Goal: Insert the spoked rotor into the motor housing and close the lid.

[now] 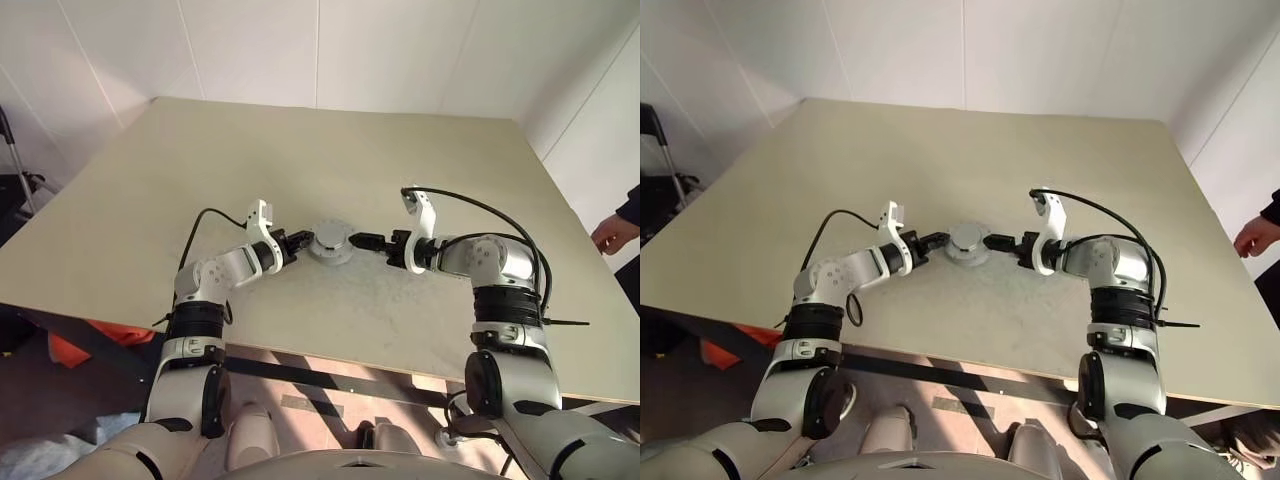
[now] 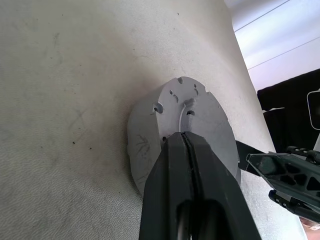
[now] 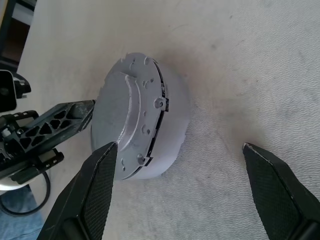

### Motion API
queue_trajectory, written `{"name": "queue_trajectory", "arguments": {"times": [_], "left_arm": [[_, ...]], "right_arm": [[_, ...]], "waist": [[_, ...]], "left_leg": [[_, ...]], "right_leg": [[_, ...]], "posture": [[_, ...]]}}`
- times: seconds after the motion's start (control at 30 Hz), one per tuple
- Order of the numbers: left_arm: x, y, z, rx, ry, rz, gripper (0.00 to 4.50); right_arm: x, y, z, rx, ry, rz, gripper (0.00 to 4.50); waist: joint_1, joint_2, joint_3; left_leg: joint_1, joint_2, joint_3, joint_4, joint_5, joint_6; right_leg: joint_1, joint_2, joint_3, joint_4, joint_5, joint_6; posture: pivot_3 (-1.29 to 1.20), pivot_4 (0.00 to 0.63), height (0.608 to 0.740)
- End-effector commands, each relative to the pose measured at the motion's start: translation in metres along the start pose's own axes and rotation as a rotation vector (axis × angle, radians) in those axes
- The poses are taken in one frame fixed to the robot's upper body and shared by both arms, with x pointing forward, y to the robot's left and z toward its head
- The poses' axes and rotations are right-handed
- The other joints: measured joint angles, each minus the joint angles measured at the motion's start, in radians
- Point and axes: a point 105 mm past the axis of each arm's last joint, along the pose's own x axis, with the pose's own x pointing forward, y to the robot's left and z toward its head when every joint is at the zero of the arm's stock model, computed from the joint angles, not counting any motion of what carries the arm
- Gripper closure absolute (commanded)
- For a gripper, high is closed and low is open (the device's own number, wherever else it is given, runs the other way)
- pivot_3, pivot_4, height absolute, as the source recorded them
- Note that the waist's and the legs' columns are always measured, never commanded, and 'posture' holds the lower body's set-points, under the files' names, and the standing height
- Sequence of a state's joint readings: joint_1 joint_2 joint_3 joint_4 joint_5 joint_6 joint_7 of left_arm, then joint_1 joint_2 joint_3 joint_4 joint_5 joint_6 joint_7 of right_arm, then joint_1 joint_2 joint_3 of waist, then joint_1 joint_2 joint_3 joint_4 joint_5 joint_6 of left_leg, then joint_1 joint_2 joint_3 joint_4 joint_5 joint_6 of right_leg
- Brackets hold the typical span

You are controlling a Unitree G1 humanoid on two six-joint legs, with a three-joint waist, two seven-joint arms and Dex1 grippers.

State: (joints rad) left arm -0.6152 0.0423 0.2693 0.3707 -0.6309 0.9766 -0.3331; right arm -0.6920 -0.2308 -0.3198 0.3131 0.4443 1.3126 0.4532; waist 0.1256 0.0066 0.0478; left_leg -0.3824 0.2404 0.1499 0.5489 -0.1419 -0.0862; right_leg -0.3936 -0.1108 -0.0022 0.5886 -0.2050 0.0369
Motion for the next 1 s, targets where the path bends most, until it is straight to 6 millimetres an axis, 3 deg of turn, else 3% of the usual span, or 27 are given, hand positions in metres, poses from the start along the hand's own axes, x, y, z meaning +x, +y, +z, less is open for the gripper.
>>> {"name": "queue_trajectory", "arguments": {"times": [0.03, 0.33, 0.6, 0.7, 0.87, 1.0], "left_arm": [[0.0, 0.008, -0.007, 0.008, 0.028, 0.036, 4.5], [-0.003, 0.012, -0.005, 0.017, 0.02, 0.053, 4.5], [-0.004, 0.014, -0.004, 0.028, 0.019, 0.066, 4.5], [-0.005, 0.015, -0.003, 0.031, 0.017, 0.07, 4.5], [-0.006, 0.016, -0.002, 0.034, 0.012, 0.076, 4.5], [-0.008, 0.017, 0.0, 0.037, 0.0, 0.075, 4.5]], "right_arm": [[0.004, 0.016, 0.005, 0.063, -0.004, 0.064, 0.03], [0.023, 0.029, 0.006, 0.166, -0.014, 0.105, 0.03], [0.043, 0.053, 0.006, 0.191, -0.012, 0.18, 0.03], [0.047, 0.059, 0.005, 0.205, -0.015, 0.2, 0.63], [0.049, 0.062, 0.013, 0.215, -0.057, 0.212, 2.35], [0.048, 0.059, 0.02, 0.226, -0.091, 0.2, 2.47]], "waist": [[0.0, 0.0, 0.0], [-0.001, 0.0, 0.0], [-0.001, 0.001, 0.0], [-0.001, 0.001, 0.0], [-0.001, 0.001, 0.0], [-0.002, 0.001, 0.0]], "left_leg": [[0.001, 0.0, 0.0, 0.0, 0.0, 0.0], [0.002, 0.0, 0.0, 0.0, 0.0, -0.001], [0.003, 0.0, 0.0, 0.0, 0.001, -0.001], [0.002, 0.0, 0.0, 0.0, 0.001, -0.001], [0.002, 0.0, 0.0, 0.0, 0.001, -0.001], [0.002, 0.0, 0.0, 0.0, 0.002, -0.003]], "right_leg": [[0.0, 0.0, 0.0, 0.0, 0.0, 0.0], [0.002, 0.0, 0.0, 0.0, 0.0, 0.0], [0.002, 0.0, 0.0, 0.001, 0.0, 0.0], [0.002, 0.0, 0.0, 0.001, 0.0, 0.0], [0.002, 0.0, 0.0, 0.001, 0.0, 0.0], [0.002, 0.0, -0.001, 0.001, 0.0, 0.0]], "posture": [[0.0, 0.0, 0.74], [0.0, 0.0, 0.74], [0.0, 0.0, 0.74], [0.0, 0.0, 0.74], [0.0, 0.0, 0.74], [0.0, 0.0, 0.74]]}}
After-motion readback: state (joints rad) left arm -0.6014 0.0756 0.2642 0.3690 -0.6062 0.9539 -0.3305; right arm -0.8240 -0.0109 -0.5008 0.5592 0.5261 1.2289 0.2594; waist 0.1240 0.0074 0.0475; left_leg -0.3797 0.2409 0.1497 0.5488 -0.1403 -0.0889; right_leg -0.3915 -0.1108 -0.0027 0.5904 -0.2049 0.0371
